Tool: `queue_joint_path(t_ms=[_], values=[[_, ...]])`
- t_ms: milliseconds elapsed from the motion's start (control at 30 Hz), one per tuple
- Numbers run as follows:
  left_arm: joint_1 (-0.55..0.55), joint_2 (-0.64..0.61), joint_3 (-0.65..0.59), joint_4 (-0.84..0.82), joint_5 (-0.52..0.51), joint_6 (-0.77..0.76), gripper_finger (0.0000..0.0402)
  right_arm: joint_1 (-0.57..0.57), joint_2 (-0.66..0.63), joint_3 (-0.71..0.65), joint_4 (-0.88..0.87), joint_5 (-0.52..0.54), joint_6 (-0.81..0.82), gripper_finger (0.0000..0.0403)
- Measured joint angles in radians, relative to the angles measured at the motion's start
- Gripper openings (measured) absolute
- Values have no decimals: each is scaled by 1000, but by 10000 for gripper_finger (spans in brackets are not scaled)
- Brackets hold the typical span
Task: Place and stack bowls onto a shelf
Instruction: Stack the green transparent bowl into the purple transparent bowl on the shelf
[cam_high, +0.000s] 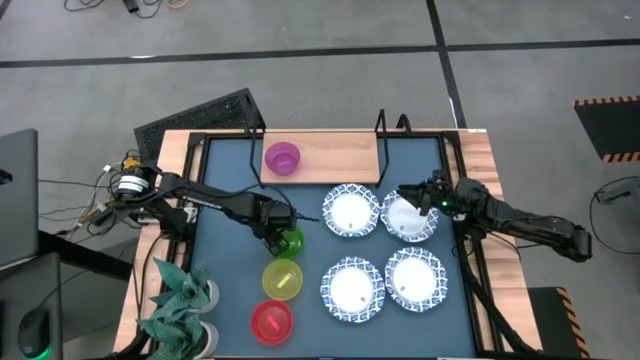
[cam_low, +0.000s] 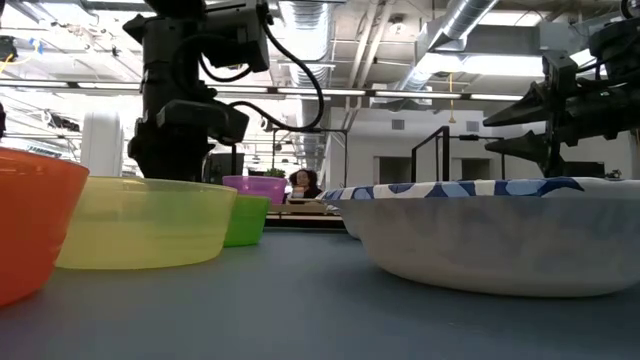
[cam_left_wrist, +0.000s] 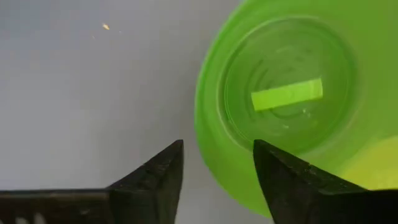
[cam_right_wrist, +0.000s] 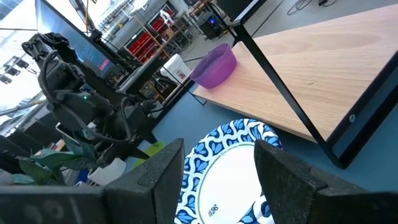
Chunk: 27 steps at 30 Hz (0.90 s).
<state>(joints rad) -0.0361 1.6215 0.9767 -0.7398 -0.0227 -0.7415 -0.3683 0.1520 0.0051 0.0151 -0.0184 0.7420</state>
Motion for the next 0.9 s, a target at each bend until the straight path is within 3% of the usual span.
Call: queue_joint_path(t_ms=[333, 600, 900], values=[[4, 0, 11, -1, -3, -19, 13, 0, 0, 0, 0, 2, 1, 220], [53, 0, 25, -12, 27, -36, 1, 0, 0, 0, 0, 2, 1, 220], [114, 0, 152, -57, 54, -32, 0, 0, 0, 0, 0, 2, -2, 220]])
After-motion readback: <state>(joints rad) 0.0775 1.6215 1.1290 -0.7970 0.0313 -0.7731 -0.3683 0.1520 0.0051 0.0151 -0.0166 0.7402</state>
